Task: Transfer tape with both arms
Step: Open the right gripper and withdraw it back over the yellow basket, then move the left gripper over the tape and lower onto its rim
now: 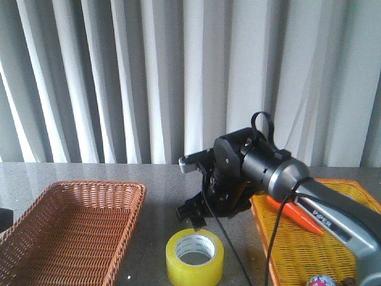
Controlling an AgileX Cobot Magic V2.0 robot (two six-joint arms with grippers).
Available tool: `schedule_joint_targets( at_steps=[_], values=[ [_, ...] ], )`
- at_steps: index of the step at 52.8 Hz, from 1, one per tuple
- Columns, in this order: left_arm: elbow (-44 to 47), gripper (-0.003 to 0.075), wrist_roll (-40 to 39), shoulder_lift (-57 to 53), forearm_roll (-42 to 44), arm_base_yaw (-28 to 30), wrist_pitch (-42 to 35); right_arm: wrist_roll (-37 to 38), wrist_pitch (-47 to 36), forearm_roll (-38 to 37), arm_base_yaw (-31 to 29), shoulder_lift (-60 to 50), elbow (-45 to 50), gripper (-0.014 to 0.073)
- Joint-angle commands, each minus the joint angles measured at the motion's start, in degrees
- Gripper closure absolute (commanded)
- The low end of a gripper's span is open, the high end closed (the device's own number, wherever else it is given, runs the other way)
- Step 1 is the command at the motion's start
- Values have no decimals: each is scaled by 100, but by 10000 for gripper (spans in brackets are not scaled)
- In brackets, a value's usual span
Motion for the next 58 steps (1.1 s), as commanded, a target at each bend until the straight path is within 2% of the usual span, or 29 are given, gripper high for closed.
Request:
schedule_joint_targets(
  at_steps=[1,14,23,31,41,50,58],
  values=[
    [-194,185,-45,-75,-73,-48,-294,25,-201,-305,-79,-963,-247,8],
    [-194,185,-45,-75,-108,-48,-383,319,-227,-682,-602,-2380,-228,36],
    [-200,185,15,-75,-378,-73,-517,406,-290,-1046,-1354,-3449,422,133],
    [-212,185,312,-75,-382,-438,-826,380,-607,-1125,-2042,-4459,1607,298],
    [-212,185,409,-75,-390,-814,-956,234,-1137,-1106,-2360,-5240,3080,601],
    [-395,185,469,-19,-474,-1001,-891,329,-1309,-1106,-2360,-5467,3715,603],
    [-1545,185,561,626,-474,-1241,37,322,-1033,-1095,-2360,-5457,3711,603]
  ],
)
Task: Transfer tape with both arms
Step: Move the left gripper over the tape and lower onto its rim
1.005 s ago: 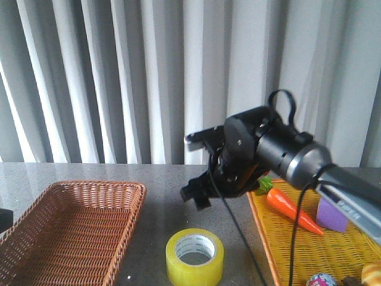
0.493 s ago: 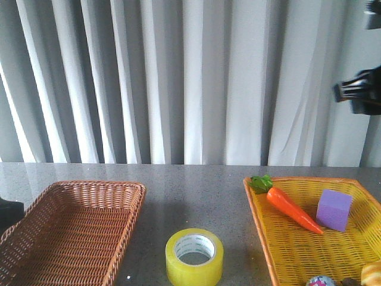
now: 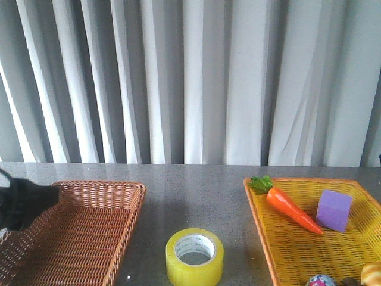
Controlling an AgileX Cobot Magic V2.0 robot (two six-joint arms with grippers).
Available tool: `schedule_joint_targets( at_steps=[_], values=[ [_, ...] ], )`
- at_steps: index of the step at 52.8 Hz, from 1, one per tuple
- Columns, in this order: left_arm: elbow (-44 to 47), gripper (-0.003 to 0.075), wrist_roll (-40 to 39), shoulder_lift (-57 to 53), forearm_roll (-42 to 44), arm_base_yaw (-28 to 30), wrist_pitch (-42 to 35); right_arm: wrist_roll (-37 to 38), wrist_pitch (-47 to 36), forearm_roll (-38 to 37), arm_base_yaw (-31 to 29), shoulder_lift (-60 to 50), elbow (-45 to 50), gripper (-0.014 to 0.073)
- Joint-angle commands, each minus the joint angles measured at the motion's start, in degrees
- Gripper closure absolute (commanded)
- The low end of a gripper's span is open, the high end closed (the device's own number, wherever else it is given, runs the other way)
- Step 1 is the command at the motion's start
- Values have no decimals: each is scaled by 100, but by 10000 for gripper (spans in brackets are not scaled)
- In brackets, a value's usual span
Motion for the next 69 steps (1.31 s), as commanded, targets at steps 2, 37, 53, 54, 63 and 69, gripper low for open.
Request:
schedule_joint_targets(
  at_steps=[2,37,53,54,63,69],
  values=[
    [-1210,185,66,610,-124,-216,433,-1,-235,-126,-27,-156,-130,603],
    [-5960,185,-438,5404,676,-1685,3081,-1,-245,-127,-27,-156,-130,603],
    [-6004,185,-701,6144,353,-1685,3161,-1,-245,-127,-27,-156,-130,603],
    [-6004,185,-701,6180,335,-1685,3153,-1,-245,-127,-27,-156,-130,603],
    [-6015,185,-801,6224,349,-1685,3069,-1,-245,-127,-27,-156,-130,603],
    [-6015,201,-853,6224,468,-1680,3026,-1,-245,-127,-27,-156,-130,603]
  ],
)
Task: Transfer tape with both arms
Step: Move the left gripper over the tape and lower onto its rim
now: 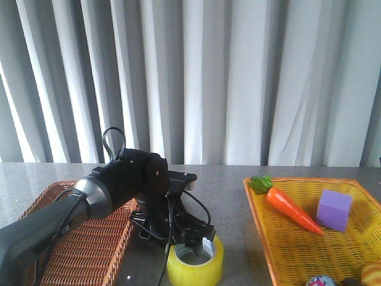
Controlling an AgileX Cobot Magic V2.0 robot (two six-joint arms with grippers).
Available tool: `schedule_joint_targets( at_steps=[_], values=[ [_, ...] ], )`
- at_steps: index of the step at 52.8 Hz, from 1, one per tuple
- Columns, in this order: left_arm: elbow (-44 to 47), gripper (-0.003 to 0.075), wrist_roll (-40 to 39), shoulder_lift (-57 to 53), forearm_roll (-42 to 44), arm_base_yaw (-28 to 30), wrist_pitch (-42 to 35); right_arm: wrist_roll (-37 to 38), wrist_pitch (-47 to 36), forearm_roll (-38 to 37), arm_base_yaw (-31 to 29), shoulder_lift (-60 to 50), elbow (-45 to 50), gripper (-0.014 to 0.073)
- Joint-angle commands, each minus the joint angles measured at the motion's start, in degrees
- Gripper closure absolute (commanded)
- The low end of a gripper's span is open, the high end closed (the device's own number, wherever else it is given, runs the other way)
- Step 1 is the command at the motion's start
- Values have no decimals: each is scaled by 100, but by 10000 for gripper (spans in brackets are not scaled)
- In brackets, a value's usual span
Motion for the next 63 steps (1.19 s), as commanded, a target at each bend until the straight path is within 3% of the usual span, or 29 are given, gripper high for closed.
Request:
schedule_joint_targets(
  at_steps=[1,13,27,48,63],
  values=[
    [-199,206,-114,-376,49,-20,-235,-1,-294,-126,-27,-156,-136,603],
    [-199,367,-700,-376,416,-20,-277,-1,-294,-126,-27,-156,-136,603],
    [-199,545,-696,-364,540,-20,-295,-1,-294,-126,-27,-156,-136,603],
    [-237,554,-685,39,516,-20,339,-1,-294,-126,-27,-156,-136,603],
    [-1248,554,-640,12,484,-20,655,-1,-291,-126,-27,-156,-136,602]
  ],
)
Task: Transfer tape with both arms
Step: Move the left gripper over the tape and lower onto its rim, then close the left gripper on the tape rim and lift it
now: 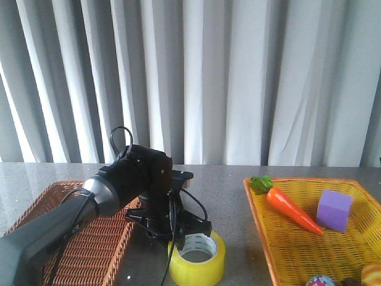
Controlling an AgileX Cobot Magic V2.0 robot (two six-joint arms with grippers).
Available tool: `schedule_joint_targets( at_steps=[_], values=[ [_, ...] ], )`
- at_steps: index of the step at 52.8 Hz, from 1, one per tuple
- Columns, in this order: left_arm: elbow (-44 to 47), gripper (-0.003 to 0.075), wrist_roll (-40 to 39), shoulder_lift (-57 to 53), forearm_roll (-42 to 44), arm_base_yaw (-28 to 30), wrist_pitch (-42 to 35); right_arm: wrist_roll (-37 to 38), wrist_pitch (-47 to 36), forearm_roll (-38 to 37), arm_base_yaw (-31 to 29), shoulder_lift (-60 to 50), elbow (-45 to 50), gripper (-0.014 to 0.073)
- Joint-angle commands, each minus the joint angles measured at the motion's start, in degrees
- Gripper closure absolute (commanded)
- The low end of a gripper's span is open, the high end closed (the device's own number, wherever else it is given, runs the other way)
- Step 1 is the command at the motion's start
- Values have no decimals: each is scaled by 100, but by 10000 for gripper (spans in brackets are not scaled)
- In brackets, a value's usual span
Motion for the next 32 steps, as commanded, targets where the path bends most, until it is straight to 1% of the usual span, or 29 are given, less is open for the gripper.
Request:
schedule_joint_targets(
  at_steps=[1,11,19,32],
  values=[
    [-599,554,-13,-371,-40,-9,93,-1,-291,-126,-27,-156,-136,602],
    [-1303,554,5,-666,-10,-9,87,-1,-291,-126,-27,-156,-136,602],
    [-1667,554,406,-1078,61,-9,87,-1,-291,-126,-27,-156,-136,602],
    [-1655,554,378,-1824,1297,23,87,-1,-291,-126,-27,-156,-136,602]
  ],
)
